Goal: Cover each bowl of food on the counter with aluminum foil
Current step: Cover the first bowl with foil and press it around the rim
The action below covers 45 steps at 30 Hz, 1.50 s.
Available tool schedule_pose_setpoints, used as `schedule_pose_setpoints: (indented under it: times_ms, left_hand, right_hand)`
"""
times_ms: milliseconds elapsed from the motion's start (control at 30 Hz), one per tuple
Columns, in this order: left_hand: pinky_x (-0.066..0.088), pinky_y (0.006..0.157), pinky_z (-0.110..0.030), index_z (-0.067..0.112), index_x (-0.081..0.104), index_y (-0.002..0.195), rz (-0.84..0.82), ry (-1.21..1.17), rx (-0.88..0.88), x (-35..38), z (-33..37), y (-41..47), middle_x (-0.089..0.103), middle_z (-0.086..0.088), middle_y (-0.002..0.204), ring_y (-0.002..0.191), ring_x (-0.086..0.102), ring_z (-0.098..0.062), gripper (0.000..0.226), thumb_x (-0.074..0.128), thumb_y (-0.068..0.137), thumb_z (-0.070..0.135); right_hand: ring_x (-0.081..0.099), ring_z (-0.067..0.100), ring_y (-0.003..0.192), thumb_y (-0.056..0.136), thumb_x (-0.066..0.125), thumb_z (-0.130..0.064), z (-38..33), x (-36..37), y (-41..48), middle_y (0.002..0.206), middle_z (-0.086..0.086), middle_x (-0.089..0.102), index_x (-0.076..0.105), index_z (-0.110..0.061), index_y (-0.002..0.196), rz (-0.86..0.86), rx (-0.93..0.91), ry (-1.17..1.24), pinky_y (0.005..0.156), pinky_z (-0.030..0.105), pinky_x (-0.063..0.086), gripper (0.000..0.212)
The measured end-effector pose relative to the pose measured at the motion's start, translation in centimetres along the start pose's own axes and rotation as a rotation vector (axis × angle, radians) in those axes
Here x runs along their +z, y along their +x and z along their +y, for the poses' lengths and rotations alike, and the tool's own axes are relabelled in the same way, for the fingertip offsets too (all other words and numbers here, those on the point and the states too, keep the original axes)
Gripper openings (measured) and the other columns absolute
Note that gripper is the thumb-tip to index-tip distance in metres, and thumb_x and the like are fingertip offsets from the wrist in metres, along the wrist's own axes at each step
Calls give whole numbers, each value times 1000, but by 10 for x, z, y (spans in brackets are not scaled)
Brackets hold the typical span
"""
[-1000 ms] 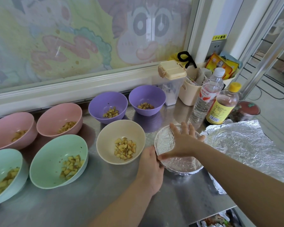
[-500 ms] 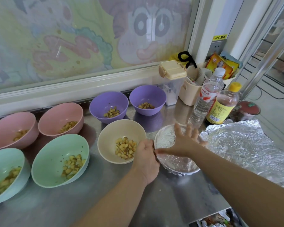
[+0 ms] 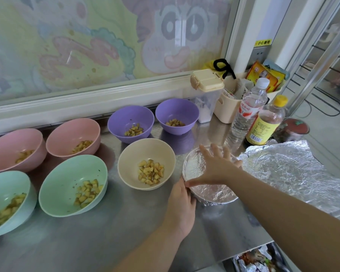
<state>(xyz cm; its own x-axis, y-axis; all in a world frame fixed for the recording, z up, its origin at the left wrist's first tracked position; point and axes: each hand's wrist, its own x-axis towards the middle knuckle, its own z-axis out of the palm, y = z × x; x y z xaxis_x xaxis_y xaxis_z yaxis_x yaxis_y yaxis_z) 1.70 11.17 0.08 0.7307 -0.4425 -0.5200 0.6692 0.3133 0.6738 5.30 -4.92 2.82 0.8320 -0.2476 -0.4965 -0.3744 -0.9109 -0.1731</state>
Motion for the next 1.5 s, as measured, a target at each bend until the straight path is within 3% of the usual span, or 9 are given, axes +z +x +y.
schedule_pose_setpoints:
  times_ms: [267,500,633,767,833,1033,1200,1333,1500]
  left_hand:
    - [22,119,-36,38,56,131,-105,139,-168,-13,30,15,60,7,138,132,49,-13,42,27,100,40]
    - [35,114,-47,18,53,136,-52,-25,-147,-4,32,29,64,-8,132,126,57,-27,46,27,103,38]
    - [29,119,-50,11,47,141,-23,-148,-101,3,32,39,56,-17,140,130,53,-37,72,62,77,42]
    - [39,96,-34,13,61,98,-43,-132,-35,5,33,34,57,-8,123,109,55,-22,48,73,68,49]
    - [49,79,-24,18,68,68,15,-86,-18,6,23,23,68,-12,97,90,65,-19,34,54,88,43]
    - [42,70,-23,25,68,51,26,-40,99,18,-1,8,67,1,68,66,62,-5,66,28,100,9]
    - [45,79,-34,9,67,95,127,-236,22,24,4,14,66,-20,102,92,61,-24,29,40,95,22]
    - [52,89,-40,2,60,125,159,-383,-55,23,8,21,65,-22,124,108,65,-30,46,31,103,30]
    - [35,113,-39,5,47,143,212,-414,-57,11,19,21,54,-13,142,132,50,-28,50,35,103,34]
  right_hand:
    - [-18,42,152,38,61,-101,-6,-5,-5,167,-2,-21,-14,-45,156,-3,32,-17,107,84,9,151]
    - [-19,43,151,41,59,-102,-9,-1,-8,167,-2,-22,-13,-45,157,29,100,13,106,84,9,148]
    - [-22,45,150,28,38,-112,-5,2,-6,166,5,-27,-21,-41,156,10,195,91,109,82,9,157]
    - [-27,45,148,13,28,-114,7,-6,0,164,11,-30,-31,-39,152,18,181,114,113,77,4,168]
    - [-32,45,146,16,34,-113,10,-6,3,162,6,-34,-32,-41,150,37,88,34,112,78,2,166]
    - [-21,45,150,19,43,-110,8,-3,5,166,-4,-26,-19,-44,155,-36,-9,-7,109,82,8,164]
    - [-18,44,151,13,36,-113,8,2,14,167,-1,-22,-18,-43,155,5,-11,-26,116,75,7,168]
    - [-17,45,151,14,36,-112,6,2,9,168,-1,-20,-16,-42,156,15,18,-11,113,77,10,167]
    - [-19,45,151,16,31,-114,3,-2,1,166,2,-27,-19,-40,157,-11,164,69,111,80,10,166]
